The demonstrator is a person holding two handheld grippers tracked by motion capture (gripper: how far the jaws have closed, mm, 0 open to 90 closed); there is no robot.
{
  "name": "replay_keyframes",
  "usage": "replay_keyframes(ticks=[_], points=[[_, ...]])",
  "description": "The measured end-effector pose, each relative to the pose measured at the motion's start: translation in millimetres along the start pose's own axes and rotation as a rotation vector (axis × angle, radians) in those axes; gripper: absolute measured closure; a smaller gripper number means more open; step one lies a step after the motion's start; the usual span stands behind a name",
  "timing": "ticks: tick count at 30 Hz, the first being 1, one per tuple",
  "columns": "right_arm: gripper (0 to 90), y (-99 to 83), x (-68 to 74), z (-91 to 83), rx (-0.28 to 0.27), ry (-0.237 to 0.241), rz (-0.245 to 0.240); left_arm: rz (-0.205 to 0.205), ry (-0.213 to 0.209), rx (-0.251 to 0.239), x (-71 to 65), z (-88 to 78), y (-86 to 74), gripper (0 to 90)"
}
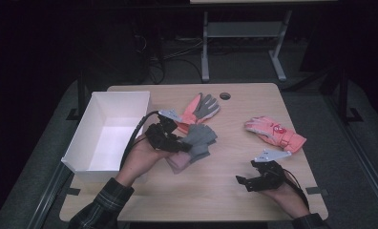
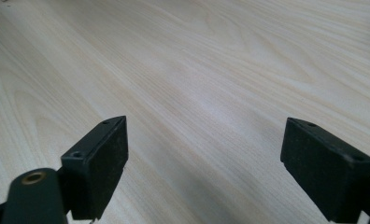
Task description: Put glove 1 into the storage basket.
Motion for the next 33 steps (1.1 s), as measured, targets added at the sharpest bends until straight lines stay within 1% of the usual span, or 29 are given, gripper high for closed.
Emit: replay_keyframes(ticks=[4, 5, 6, 8, 11, 13, 14, 15, 17, 21, 23, 25, 27, 30, 33], points=[[13.9, 1.0, 1.5, -0.6, -0.007, 0.006, 0.007, -0.008, 0.033, -0.023, 13.0, -18.6, 3.9, 69.1], [13.9, 1.1, 1.6, -0.7, -0.008, 0.006, 0.007, -0.008, 0.033, -0.023, 13.0, -18.6, 3.9, 69.1], [13.8, 1.0, 1.7, -0.6, -0.007, 0.007, 0.009, -0.024, 0.051, -0.037, 19.3, -28.5, 5.2, 69.1], [13.7, 0.7, 1.8, 0.0, -0.004, 0.007, 0.014, -0.034, 0.071, -0.05, 27.0, -39.1, 6.1, 69.0], [13.6, 0.5, 1.9, -0.1, 0.0, 0.007, 0.01, -0.048, 0.101, -0.062, 39.0, -54.6, 5.5, 69.1], [13.6, 0.6, 2.2, 0.2, -0.001, 0.009, 0.009, -0.064, 0.119, -0.072, 46.3, -63.0, 4.1, 69.1], [13.6, 0.6, 2.2, 0.2, -0.001, 0.009, 0.009, -0.064, 0.119, -0.072, 46.3, -63.0, 4.1, 69.0], [13.6, 0.6, 2.5, 0.7, -0.005, 0.009, 0.011, -0.074, 0.137, -0.077, 53.6, -70.9, 1.7, 69.0], [13.6, 0.7, 2.4, 0.7, -0.005, 0.008, 0.011, -0.093, 0.156, -0.092, 60.6, -76.8, -0.8, 69.0], [13.6, 0.1, 1.9, 0.7, 0.003, 0.008, 0.009, -0.12, 0.184, -0.102, 74.0, -88.2, -8.4, 69.0], [13.6, 0.1, 2.0, 0.6, 0.003, 0.009, 0.009, -0.138, 0.21, -0.109, 81.6, -94.7, -12.7, 68.9], [13.6, 0.1, 2.0, 0.7, 0.003, 0.008, 0.009, -0.15, 0.227, -0.11, 88.0, -99.9, -16.6, 68.9], [13.6, -0.2, 1.7, 1.1, 0.003, 0.006, 0.006, -0.169, 0.253, -0.117, 96.3, -105.3, -21.3, 68.9], [13.6, 0.0, 1.7, 1.0, 0.002, 0.007, 0.006, -0.199, 0.29, -0.115, 109.9, -111.6, -30.7, 68.9], [13.6, -0.1, 1.7, 0.9, 0.002, 0.005, 0.006, -0.231, 0.313, -0.112, 122.9, -115.7, -41.4, 68.8]])
Point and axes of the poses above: each handheld gripper's, and its own axes: z roughly forward along the jaws, y roughly out of its top, x roughly to its left, the point moved 8 cm from there along z, roughly forward along the jaws, and after that the axes turned 2 degrees about -y, right-handed, at the moved point
